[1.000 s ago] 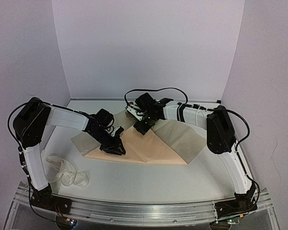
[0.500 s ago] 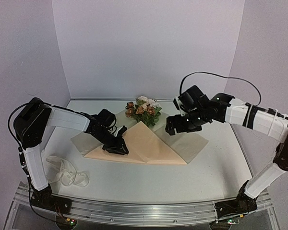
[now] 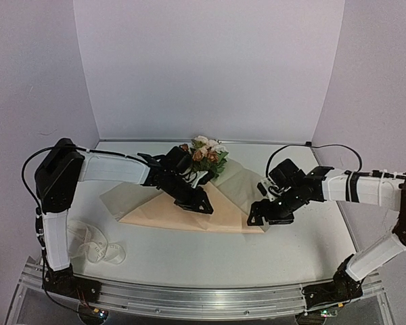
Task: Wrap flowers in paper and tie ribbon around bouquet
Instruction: Press the fold line on the 1/4-folded wrapping paper, then fold the two-thirds-folded wrapping paper at the center of the board.
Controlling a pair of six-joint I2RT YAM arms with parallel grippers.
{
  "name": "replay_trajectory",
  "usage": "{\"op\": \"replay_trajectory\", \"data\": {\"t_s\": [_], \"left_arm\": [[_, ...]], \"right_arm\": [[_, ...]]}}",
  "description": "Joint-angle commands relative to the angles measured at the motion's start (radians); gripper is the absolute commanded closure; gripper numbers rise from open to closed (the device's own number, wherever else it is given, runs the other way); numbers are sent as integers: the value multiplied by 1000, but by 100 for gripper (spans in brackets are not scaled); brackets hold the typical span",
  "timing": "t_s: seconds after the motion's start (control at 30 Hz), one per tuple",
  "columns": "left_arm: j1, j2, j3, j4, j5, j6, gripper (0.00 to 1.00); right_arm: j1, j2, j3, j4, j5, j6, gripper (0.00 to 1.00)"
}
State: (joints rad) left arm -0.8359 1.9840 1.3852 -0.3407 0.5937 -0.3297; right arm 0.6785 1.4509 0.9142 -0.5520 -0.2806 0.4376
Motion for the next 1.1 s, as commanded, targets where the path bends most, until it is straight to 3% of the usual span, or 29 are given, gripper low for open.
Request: {"op": "replay_trajectory", "data": {"t_s": [0.0,0.2,0.7,0.87,1.07], "left_arm": [[-38,95,109,-29,15,46,76],[-61,196,215,-59,-10,51,78],[-61,312,289,-118,-86,50,79],[-61,309,266,-102,-78,44,80],[-61,300,252,-95,-75,44,80]], "right_arm": [[-86,42,-23,140,-231,-2,14],[-127,26,-82,167,-230,108,18],[-127,-76,-278,250,-69,427,29],[-127,-36,-306,340,-43,521,38],[-126,6,-330,514,-5,630,41]]}}
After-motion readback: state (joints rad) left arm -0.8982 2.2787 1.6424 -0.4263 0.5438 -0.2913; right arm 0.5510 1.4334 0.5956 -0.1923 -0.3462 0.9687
